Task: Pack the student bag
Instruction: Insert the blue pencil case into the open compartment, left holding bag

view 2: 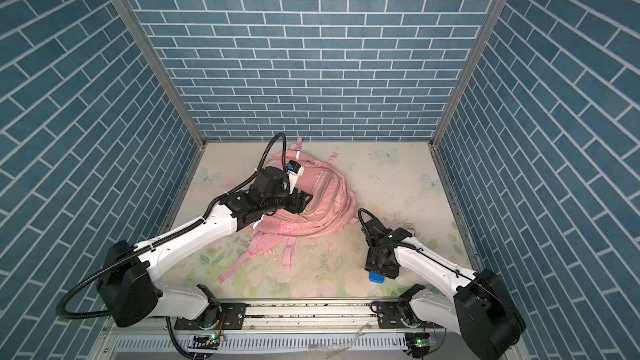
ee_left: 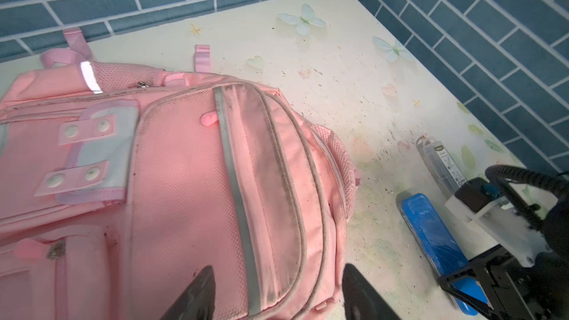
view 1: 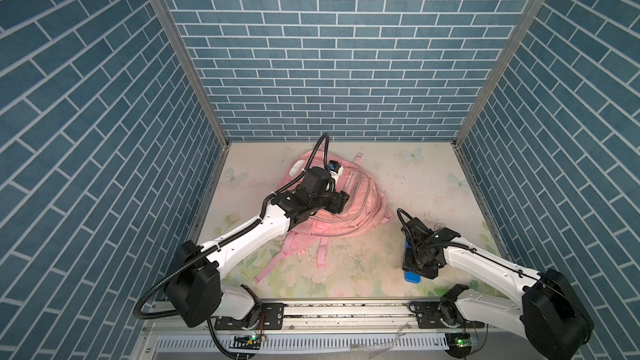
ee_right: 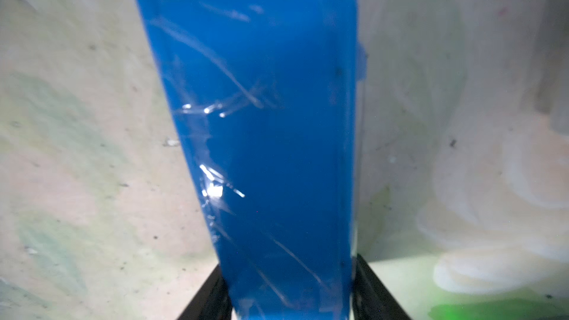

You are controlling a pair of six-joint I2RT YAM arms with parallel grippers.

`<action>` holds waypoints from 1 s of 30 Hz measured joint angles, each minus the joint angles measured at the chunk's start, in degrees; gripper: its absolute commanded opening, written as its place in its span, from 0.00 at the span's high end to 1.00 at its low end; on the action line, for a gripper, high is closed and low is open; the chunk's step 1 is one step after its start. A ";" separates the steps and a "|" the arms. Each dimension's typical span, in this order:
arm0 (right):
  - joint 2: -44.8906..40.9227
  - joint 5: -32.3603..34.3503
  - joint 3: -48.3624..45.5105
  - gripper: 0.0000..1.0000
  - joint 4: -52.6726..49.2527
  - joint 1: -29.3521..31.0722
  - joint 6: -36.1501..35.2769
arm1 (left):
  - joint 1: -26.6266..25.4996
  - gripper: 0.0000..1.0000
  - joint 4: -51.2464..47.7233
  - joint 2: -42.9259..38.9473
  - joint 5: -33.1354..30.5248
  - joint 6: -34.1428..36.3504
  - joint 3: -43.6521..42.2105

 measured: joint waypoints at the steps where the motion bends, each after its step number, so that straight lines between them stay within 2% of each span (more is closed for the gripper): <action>1: 0.00 0.55 1.25 0.52 -0.02 0.00 -0.39 | -0.70 0.33 -0.50 0.92 -0.33 0.48 0.42; 6: 0.04 4.24 9.35 0.53 0.00 0.00 -1.33 | -3.78 0.33 -3.32 6.23 -1.60 1.75 3.58; 11: 0.37 7.37 14.05 0.54 0.24 0.00 -2.08 | -4.46 0.41 -5.68 11.08 -5.53 0.74 7.78; 13: 0.37 7.98 14.38 0.55 0.68 0.00 -2.58 | -4.46 0.47 -6.29 12.85 -7.28 0.37 9.09; 15: 0.39 8.37 14.38 0.56 0.81 0.00 -2.89 | -4.48 0.57 -7.58 14.47 -9.46 -0.15 10.19; 19: 0.46 8.52 14.32 0.59 1.40 0.00 -2.93 | -5.18 0.63 -9.49 16.28 -12.46 -0.98 11.76; 21: 0.46 8.52 14.12 0.59 1.90 0.00 -2.93 | -5.79 0.84 -9.97 16.44 -13.73 -1.77 12.26; 23: 0.46 8.52 13.97 0.60 2.25 0.00 -2.93 | -6.38 0.97 -10.58 16.50 -14.43 -2.19 13.14; 25: 0.37 8.57 13.97 0.60 2.84 0.00 -2.95 | -6.60 1.00 -10.95 16.48 -15.28 -2.51 13.90; 30: -0.96 7.98 14.10 0.60 6.34 0.00 -5.16 | -6.58 1.00 -11.26 15.26 -17.25 -3.06 14.03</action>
